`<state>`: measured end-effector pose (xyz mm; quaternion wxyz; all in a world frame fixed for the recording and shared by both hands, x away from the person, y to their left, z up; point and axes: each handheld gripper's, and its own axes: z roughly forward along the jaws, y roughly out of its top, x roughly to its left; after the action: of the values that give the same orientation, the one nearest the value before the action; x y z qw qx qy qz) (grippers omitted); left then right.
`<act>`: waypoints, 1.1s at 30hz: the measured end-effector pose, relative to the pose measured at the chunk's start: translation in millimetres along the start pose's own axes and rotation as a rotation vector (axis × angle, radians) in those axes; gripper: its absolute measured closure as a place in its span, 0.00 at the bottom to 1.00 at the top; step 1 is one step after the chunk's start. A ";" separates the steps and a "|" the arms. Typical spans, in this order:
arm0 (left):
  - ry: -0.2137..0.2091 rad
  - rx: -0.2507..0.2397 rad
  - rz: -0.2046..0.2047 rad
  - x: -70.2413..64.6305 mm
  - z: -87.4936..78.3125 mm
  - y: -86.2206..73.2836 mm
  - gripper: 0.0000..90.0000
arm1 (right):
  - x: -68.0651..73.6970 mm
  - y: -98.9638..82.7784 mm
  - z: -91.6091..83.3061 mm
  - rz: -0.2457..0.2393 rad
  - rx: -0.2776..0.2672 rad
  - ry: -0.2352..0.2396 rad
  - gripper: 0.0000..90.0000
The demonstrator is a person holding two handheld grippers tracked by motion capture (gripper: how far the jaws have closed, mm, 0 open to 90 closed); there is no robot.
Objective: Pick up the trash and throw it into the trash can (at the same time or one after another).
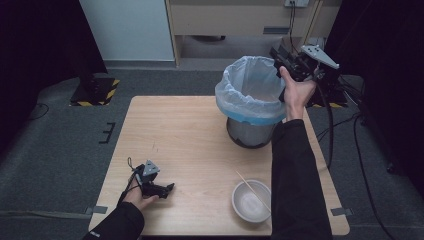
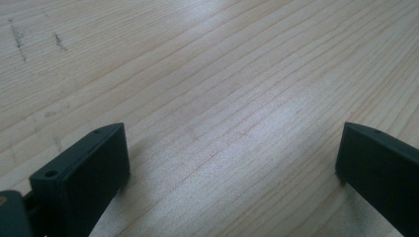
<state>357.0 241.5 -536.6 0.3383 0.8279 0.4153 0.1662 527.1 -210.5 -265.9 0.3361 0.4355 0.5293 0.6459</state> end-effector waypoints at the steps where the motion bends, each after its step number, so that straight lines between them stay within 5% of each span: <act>1: 0.000 0.000 0.000 0.0 0.1 0.1 0.00 | -0.5 1.1 -2.8 0.008 -0.001 0.005 0.62; 6: 0.000 -0.001 0.000 0.0 0.2 0.1 0.00 | -3.4 9.2 -28.7 0.042 0.005 0.043 0.51; 14: 0.002 0.003 0.000 -0.2 0.1 0.2 0.00 | -2.2 5.2 -81.7 0.013 0.051 0.120 0.44; 22: 0.004 0.002 -0.002 -0.4 0.2 0.3 0.00 | 14.3 -29.5 -148.8 -0.012 0.135 0.252 0.43; 33: 0.004 0.002 -0.002 -0.4 0.2 0.3 0.00 | 31.5 -101.0 -196.3 -0.065 0.312 0.294 0.41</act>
<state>357.0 240.9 -536.5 0.3367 0.8275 0.4171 0.1671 331.7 -237.5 -369.9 0.2047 0.3661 0.6798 0.6016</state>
